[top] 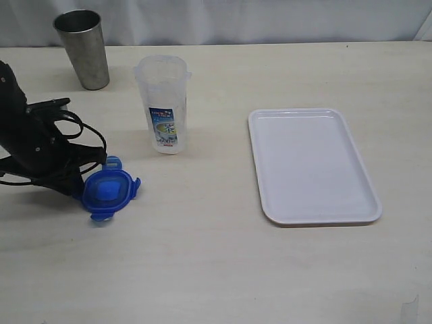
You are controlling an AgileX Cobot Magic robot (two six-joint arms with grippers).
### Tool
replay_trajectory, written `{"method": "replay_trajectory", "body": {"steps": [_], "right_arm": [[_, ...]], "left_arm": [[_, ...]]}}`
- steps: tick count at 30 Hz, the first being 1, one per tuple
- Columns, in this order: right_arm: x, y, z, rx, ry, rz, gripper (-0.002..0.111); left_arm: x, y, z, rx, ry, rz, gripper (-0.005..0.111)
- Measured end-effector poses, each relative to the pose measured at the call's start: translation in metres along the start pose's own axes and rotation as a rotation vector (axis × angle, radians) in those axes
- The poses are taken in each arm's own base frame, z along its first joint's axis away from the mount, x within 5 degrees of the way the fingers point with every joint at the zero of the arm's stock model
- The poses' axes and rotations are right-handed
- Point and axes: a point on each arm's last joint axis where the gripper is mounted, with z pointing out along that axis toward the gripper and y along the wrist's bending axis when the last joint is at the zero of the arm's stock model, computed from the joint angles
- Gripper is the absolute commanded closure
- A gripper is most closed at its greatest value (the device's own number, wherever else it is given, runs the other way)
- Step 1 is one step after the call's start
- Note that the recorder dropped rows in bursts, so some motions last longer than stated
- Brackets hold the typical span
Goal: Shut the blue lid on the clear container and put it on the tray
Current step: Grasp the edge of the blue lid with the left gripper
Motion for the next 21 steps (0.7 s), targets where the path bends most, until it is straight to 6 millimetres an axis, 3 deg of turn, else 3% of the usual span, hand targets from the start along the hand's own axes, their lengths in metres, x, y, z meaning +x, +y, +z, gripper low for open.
{"method": "replay_trajectory", "body": {"steps": [2,5,21], "right_arm": [[0.0000,0.0000,0.0000,0.000,0.000,0.000,0.101],[0.0000,0.0000,0.0000,0.000,0.000,0.000,0.101],[0.0000,0.0000,0.0000,0.000,0.000,0.000,0.101]], "left_arm": [[-0.0014,0.0001,0.0000,-0.001,-0.016,0.000,0.094],[-0.0027,0.0002,0.0000,-0.002,-0.029,0.016,0.107],[-0.0036,0.0044,-0.0013,-0.053,-0.039,0.124,0.107]]}}
